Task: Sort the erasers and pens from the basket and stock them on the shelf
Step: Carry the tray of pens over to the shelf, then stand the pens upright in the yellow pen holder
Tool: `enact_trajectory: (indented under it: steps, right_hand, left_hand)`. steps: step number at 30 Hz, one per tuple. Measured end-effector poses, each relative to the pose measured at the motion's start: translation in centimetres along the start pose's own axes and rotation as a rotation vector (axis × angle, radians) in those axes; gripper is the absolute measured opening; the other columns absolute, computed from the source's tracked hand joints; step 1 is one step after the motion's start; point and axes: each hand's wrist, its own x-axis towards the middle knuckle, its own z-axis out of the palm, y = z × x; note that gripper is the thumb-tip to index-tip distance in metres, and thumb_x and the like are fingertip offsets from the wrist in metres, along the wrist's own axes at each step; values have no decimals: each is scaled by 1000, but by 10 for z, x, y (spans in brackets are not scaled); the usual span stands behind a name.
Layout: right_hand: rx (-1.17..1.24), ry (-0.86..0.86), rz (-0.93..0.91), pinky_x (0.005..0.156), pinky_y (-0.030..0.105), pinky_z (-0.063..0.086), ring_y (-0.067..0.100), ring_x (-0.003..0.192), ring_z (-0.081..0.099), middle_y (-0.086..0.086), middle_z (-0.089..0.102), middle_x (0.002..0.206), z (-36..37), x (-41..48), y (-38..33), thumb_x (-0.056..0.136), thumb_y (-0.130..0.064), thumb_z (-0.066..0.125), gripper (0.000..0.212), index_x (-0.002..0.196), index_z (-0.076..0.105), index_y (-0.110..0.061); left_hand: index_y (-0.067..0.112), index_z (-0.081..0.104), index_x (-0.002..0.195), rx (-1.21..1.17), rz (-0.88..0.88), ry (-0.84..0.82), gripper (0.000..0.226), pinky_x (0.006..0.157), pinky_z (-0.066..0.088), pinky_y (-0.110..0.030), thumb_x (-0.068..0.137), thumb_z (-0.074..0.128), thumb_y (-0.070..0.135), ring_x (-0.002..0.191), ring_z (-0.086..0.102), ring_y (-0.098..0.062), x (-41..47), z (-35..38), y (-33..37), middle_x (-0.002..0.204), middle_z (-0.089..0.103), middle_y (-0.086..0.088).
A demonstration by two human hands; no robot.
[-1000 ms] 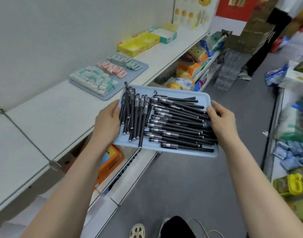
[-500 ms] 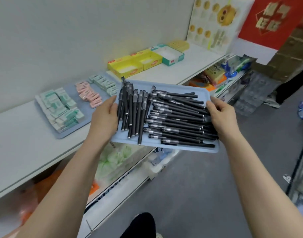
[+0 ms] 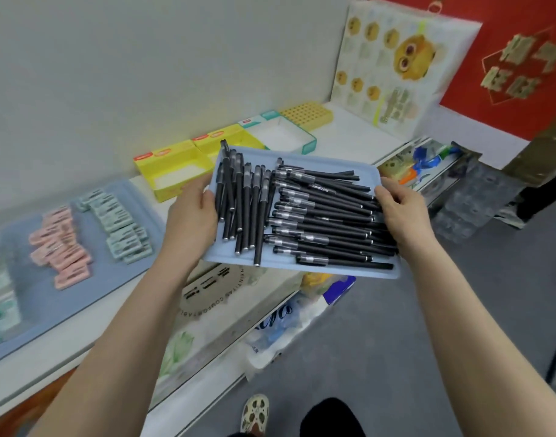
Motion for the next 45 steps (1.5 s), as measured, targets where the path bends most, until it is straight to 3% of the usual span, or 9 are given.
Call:
enact_trajectory:
  steps: [5,19,21,24,27,32,35,39,45]
  right_hand:
    - [-82,-111,-51,97,31,44,14,109,58,-7,67,116,-3,73,24,97,-29,46,33,122,66,-21]
    - [-258,-493,-230,94,24,35,22,126,50,3,57,138,-6,201,45,101,-29,44,43,141,52,-14]
    - [-306,-489,-263,94,29,39,29,121,53,9,62,131,-5,204,43,101,-25,42,40,133,59,-9]
    - [-396,-494,-358,66,36,40,36,82,56,19,62,82,-1,209,43,97,-21,37,33,86,62,-3]
    - [-559,-497,-437,68,37,42,37,84,57,18,61,89,2,217,41,100,-23,37,35,95,64,-2]
    - [-715,-555,-492,52,30,25,26,68,43,5,35,77,19,245,32,98,-26,40,40,61,37,-13]
    - [-775,-539,-582,50,28,22,29,77,51,8,45,80,25,261,22,99,-25,42,38,63,43,-14]
    - [-517,-598,-845,70,29,34,29,101,56,11,57,114,50,272,-6,99,-28,50,32,127,61,-18]
    - [-411,-916,-972,66,26,38,14,83,60,-4,71,92,90,287,-23,89,-30,65,12,91,75,-22]
  left_hand:
    - [23,46,138,49,-132,63,40,72,30,-27,102,29,16,91,48,-13,9,46,18,114,56,4]
    - [19,45,137,151,-467,350,37,62,35,-34,103,30,20,67,54,-9,-14,142,58,76,60,3]
    - [18,48,136,190,-469,351,37,65,37,-34,103,32,19,70,57,-16,-11,142,59,78,63,-1]
    - [17,50,136,248,-487,352,38,79,43,-38,102,34,18,93,60,-33,-10,143,60,102,69,-11]
    - [15,49,138,302,-523,336,39,90,42,-39,102,35,17,114,55,-36,-8,147,64,126,62,-15]
    - [15,51,139,345,-605,362,40,97,40,-37,102,37,16,123,51,-35,-7,152,70,135,57,-12]
    - [15,51,139,338,-647,397,40,97,40,-37,101,39,15,123,51,-35,-7,159,75,134,58,-13]
    - [16,56,135,311,-684,487,38,96,42,-36,99,45,14,120,54,-33,-9,167,79,128,62,-14]
    - [22,60,131,278,-712,583,36,93,42,-31,97,49,15,117,58,-26,-12,181,85,127,65,-7]
